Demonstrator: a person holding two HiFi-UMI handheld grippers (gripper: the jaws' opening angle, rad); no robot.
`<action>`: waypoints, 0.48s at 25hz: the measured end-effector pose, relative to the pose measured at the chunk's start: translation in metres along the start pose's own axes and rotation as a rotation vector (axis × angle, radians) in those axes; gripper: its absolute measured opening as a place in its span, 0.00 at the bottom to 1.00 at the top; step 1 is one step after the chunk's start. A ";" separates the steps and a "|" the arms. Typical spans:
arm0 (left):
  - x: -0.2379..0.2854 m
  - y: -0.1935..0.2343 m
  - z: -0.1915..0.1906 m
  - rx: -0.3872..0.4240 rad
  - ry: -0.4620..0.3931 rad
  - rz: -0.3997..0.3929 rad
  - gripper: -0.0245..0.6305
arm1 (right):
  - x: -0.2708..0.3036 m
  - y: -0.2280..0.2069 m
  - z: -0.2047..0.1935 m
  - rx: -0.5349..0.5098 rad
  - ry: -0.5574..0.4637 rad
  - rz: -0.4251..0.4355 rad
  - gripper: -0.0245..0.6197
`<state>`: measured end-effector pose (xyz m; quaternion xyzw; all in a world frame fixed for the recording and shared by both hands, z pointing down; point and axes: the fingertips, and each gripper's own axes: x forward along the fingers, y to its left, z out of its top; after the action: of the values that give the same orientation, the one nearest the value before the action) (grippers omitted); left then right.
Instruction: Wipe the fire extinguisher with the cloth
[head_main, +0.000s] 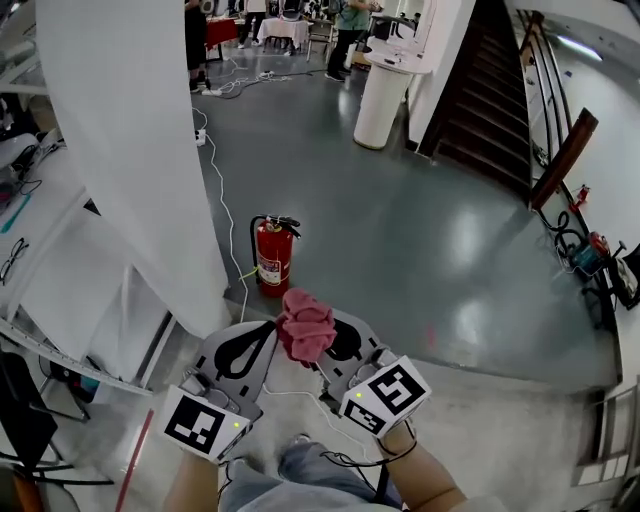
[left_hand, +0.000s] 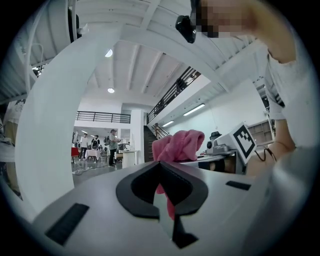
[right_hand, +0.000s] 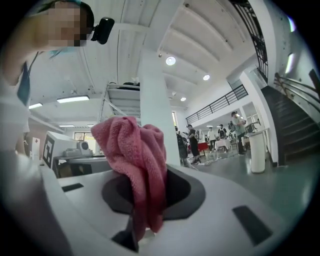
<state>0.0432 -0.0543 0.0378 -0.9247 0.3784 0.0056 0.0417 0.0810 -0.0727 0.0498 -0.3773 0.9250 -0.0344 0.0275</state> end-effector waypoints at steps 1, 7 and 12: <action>-0.005 -0.001 0.002 0.000 -0.002 -0.002 0.05 | -0.002 0.008 0.002 -0.007 0.000 0.002 0.17; -0.044 0.003 0.020 0.003 -0.024 0.001 0.05 | -0.006 0.056 0.013 0.007 -0.021 0.000 0.17; -0.070 0.009 0.032 0.007 -0.060 -0.018 0.05 | -0.004 0.080 0.021 0.018 -0.047 -0.039 0.17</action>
<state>-0.0124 -0.0092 0.0079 -0.9273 0.3688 0.0314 0.0563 0.0297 -0.0133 0.0224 -0.3956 0.9163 -0.0346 0.0518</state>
